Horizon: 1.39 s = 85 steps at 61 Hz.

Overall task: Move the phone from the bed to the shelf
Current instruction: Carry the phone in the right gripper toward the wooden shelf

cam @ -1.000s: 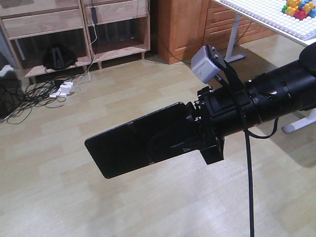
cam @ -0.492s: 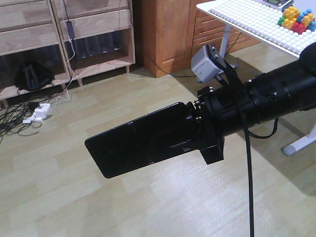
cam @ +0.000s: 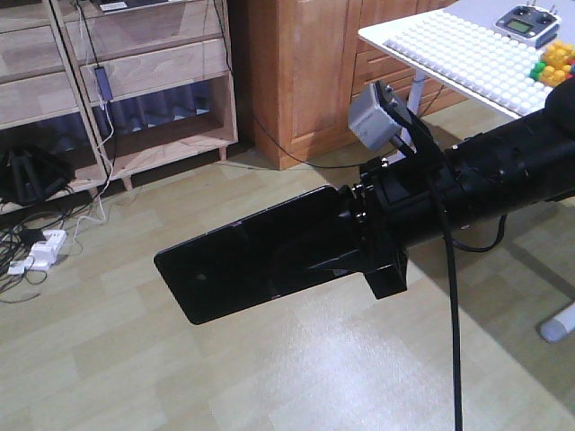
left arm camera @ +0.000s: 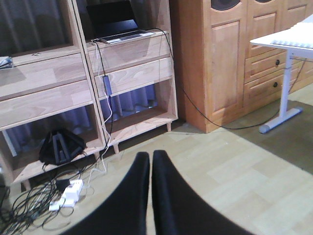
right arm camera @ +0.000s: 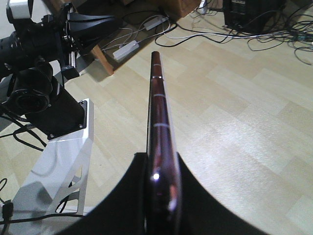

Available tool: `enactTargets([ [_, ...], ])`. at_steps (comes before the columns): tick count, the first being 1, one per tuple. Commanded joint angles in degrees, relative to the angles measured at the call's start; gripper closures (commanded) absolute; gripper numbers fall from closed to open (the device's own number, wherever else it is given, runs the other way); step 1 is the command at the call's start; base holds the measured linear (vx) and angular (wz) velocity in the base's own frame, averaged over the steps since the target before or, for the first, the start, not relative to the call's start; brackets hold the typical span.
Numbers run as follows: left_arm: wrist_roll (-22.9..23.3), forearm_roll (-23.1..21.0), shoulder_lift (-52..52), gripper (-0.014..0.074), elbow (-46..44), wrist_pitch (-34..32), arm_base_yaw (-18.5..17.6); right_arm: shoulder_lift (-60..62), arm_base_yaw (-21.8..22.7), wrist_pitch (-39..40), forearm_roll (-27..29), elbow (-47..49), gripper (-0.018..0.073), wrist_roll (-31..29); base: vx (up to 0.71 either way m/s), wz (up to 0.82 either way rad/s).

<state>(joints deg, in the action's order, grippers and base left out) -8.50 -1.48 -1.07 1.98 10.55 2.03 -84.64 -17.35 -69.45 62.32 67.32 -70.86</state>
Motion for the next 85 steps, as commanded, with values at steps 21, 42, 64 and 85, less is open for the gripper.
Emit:
enactTargets([
  [21,0.3,-0.5,-0.3,0.0595,-1.3,-4.1,0.2,2.2,0.2,-4.3,5.0,1.5,0.0561,-0.3,0.49,0.02],
  [42,0.3,-0.5,-0.3,0.0595,-1.3,-4.1,0.2,2.2,0.2,-4.3,5.0,1.5,0.0561,-0.3,0.48,-0.01],
  [64,0.3,-0.5,-0.3,0.0595,-1.3,-4.1,0.2,2.2,0.2,-4.3,5.0,1.5,0.0561,-0.3,0.48,0.03],
  [85,0.3,-0.5,-0.3,0.0595,-1.3,-4.1,0.2,2.2,0.2,-4.3,5.0,1.5,0.0561,-0.3,0.49,0.22],
])
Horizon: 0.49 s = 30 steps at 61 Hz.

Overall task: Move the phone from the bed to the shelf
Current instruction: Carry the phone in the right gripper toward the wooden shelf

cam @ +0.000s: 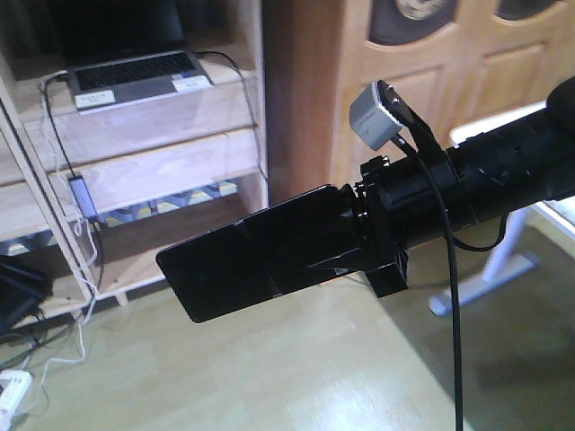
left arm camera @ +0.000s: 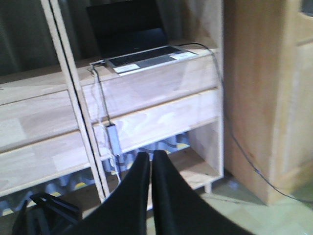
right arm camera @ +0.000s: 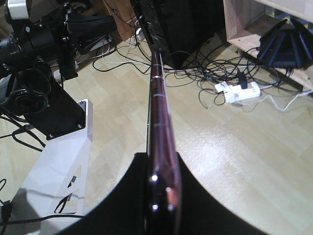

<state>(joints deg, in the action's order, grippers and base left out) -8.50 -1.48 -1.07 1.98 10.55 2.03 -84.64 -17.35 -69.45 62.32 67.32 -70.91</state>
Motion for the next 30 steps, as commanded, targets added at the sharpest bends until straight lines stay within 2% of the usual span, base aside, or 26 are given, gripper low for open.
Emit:
enactTargets([
  [1,0.3,-0.5,-0.3,0.0595,-1.3,-4.1,0.2,2.2,0.2,-4.3,5.0,1.5,0.0561,-0.2,0.50,0.30],
  [30,0.3,-0.5,-0.3,0.0595,-1.3,-4.1,0.2,2.2,0.2,-4.3,5.0,1.5,0.0561,-0.2,0.48,0.25],
])
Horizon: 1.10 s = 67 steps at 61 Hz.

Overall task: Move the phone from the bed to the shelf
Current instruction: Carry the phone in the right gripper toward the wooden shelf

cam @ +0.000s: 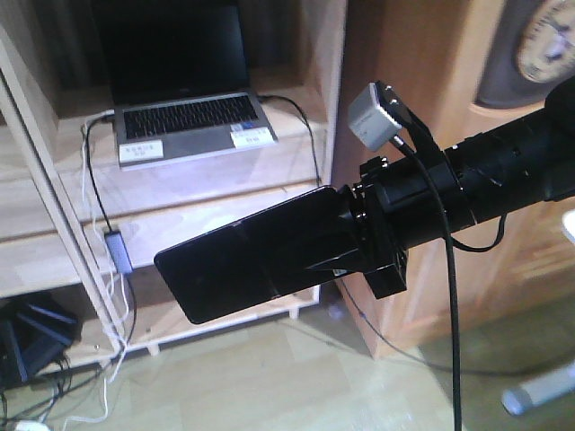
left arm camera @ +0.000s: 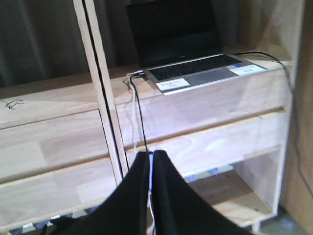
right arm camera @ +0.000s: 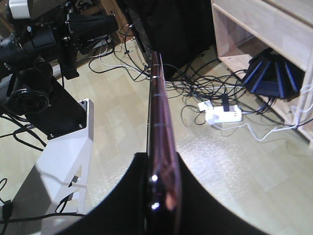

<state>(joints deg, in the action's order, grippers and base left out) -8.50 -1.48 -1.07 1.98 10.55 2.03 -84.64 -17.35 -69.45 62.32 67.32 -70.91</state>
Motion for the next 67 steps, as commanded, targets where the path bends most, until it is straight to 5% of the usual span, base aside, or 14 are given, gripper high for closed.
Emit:
enactTargets([
  [1,0.3,-0.5,-0.3,0.0595,-1.3,-4.1,0.2,2.2,0.2,-4.3,5.0,1.5,0.0561,-0.2,0.45,0.18],
  [67,0.3,-0.5,-0.3,0.0595,-1.3,-4.1,0.2,2.2,0.2,-4.1,5.0,1.5,0.0561,-0.2,0.32,0.20],
])
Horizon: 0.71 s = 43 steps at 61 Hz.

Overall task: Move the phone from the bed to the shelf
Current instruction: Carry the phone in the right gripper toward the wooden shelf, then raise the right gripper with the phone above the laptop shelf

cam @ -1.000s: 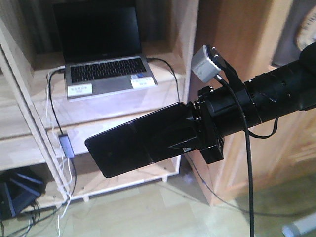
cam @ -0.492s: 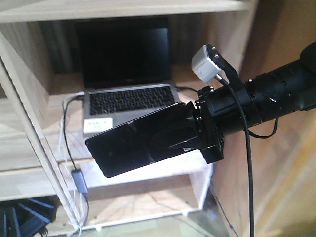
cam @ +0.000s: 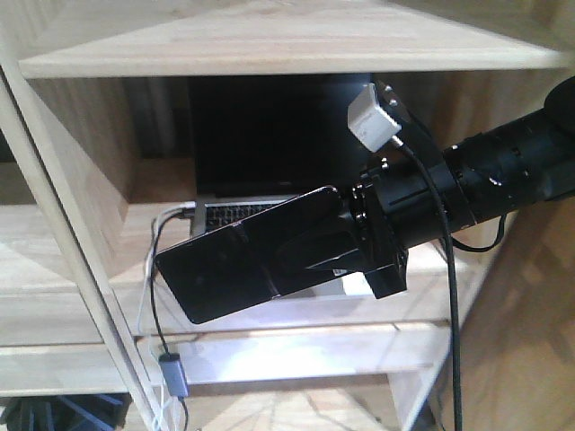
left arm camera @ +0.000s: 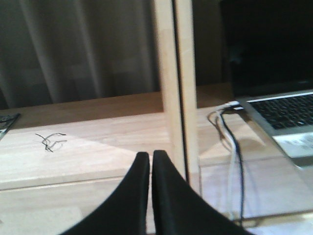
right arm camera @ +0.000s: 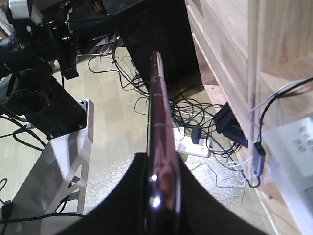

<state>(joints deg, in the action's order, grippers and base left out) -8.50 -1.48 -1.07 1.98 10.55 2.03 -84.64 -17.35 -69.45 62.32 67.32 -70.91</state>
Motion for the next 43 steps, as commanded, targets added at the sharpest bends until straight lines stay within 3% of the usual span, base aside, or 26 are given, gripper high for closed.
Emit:
enactTargets([
  [1,0.3,-0.5,-0.3,0.0595,-1.3,-4.1,0.2,2.2,0.2,-4.1,5.0,1.5,0.0561,-0.2,0.18,0.13],
  [43,0.3,-0.5,-0.3,0.0595,-1.3,-4.1,0.2,2.2,0.2,-4.2,5.0,1.5,0.0561,-0.2,0.08,0.04],
])
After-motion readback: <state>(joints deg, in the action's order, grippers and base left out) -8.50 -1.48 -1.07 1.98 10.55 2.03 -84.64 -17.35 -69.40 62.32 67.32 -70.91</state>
